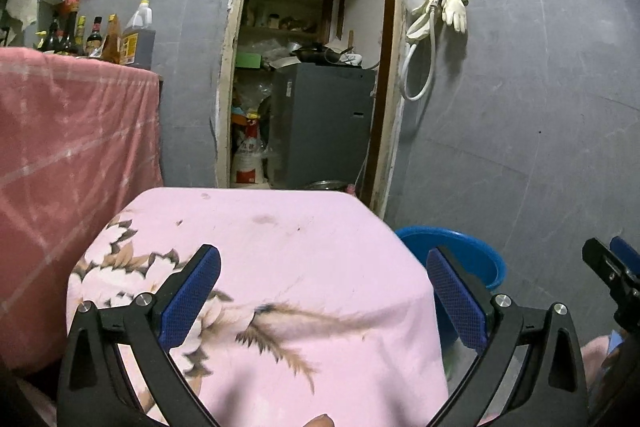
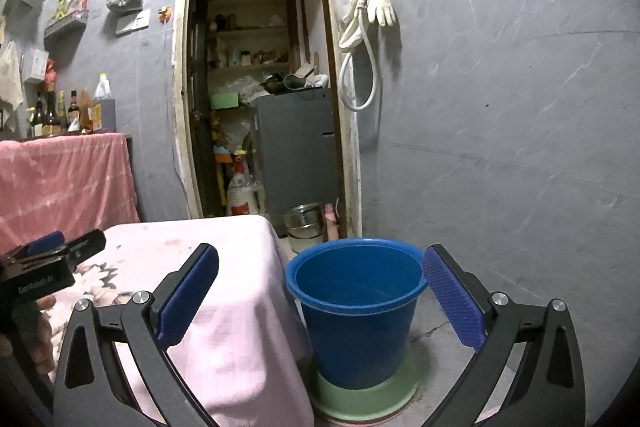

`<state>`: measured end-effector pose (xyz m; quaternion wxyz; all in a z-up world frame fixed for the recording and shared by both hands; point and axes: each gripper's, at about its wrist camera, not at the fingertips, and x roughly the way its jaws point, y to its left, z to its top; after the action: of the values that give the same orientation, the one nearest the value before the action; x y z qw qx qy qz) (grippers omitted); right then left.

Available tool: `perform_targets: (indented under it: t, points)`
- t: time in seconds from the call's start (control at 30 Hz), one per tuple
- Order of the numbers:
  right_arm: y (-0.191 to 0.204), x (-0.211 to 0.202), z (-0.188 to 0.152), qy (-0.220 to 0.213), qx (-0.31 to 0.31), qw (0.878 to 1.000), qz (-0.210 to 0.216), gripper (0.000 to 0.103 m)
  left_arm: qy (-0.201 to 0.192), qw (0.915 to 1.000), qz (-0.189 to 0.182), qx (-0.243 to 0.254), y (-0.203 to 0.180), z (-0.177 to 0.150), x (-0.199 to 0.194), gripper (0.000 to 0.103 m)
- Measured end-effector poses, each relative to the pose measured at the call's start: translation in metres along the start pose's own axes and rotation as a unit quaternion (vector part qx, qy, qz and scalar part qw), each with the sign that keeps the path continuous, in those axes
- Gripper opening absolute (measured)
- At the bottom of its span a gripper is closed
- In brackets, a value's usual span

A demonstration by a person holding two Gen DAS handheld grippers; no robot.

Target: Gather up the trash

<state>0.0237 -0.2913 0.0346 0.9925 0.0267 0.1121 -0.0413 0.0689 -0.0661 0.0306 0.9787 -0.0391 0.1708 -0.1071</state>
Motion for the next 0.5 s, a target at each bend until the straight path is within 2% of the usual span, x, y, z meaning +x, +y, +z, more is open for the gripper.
perform_targets:
  t: [0.23,0.5]
  points:
    - [0.007,-0.015,-0.015,-0.010,-0.011,1.000,-0.006,0.103,-0.001,1.0000,0.006,0.003,0.003,-0.023,-0.017,0.101]
    - [0.010,-0.017,-0.024,-0.008,-0.017,1.000,-0.003,0.103,0.002,0.9999,0.016,0.005,0.008,-0.033,-0.021,0.101]
